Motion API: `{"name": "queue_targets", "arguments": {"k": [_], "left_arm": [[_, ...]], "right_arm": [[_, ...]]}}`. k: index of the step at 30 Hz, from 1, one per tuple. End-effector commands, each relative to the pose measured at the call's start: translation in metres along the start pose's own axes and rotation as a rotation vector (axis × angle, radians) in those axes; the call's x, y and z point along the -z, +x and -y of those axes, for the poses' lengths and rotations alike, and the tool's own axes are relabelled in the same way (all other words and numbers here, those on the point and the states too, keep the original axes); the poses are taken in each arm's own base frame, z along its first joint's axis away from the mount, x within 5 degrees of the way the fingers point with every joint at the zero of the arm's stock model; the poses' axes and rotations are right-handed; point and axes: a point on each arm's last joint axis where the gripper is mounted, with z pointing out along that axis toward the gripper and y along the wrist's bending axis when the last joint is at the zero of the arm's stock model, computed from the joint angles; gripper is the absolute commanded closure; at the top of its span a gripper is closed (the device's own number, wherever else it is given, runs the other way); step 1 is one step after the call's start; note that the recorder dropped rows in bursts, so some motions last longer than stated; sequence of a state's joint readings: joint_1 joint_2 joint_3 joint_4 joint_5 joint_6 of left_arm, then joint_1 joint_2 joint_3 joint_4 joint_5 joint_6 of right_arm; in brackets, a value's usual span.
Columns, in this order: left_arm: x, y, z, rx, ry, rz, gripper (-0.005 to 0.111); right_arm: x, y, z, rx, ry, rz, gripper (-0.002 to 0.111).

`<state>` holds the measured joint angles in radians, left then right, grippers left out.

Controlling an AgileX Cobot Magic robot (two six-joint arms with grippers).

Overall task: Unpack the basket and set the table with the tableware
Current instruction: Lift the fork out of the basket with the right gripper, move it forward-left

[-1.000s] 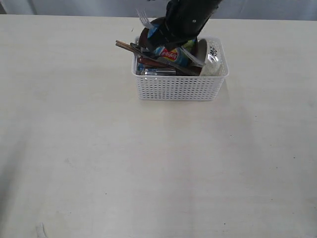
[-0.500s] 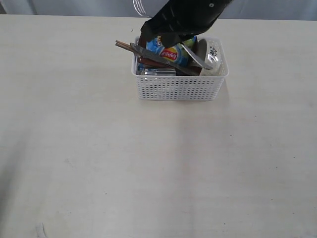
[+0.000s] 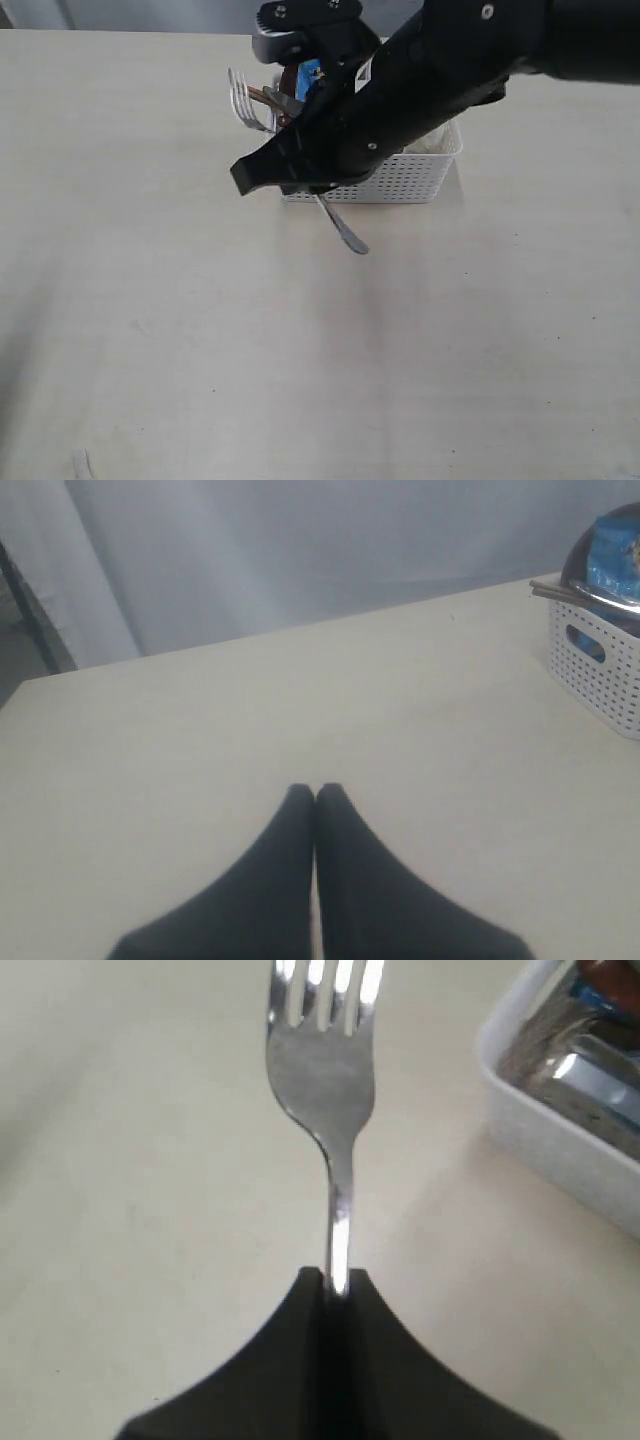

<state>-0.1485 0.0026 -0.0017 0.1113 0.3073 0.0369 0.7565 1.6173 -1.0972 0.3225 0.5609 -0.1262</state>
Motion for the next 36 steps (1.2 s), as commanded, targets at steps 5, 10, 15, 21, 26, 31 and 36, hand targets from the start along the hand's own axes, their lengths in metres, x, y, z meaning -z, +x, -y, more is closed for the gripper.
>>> {"name": "queue_targets", "arguments": {"k": [5,10,15,21,26,31,36], "left_arm": [[0.000,0.000,0.000,0.008,-0.004,0.008,0.107],[0.000,0.000,0.000,0.008,-0.004,0.008,0.107],[0.000,0.000,0.000,0.008,-0.004,0.008,0.107],[0.000,0.000,0.000,0.008,-0.004,0.008,0.107],[0.000,0.000,0.000,0.008,-0.004,0.008,0.107],[0.000,0.000,0.000,0.008,-0.004,0.008,0.107],[0.000,0.000,0.000,0.008,-0.004,0.008,0.107]], "right_arm": [[-0.027,0.010,-0.023,-0.065,-0.058,0.059,0.109],[-0.055,0.016,-0.019,-0.155,-0.058,0.027,0.109],[-0.069,0.018,-0.015,-0.180,-0.043,0.026,0.109],[-0.075,0.018,-0.013,-0.195,-0.034,0.045,0.109],[-0.075,0.017,-0.013,-0.197,-0.034,0.050,0.109],[-0.084,0.021,-0.011,-0.203,-0.022,0.032,0.109],[-0.096,0.024,-0.008,-0.276,-0.019,0.034,0.109]]}}
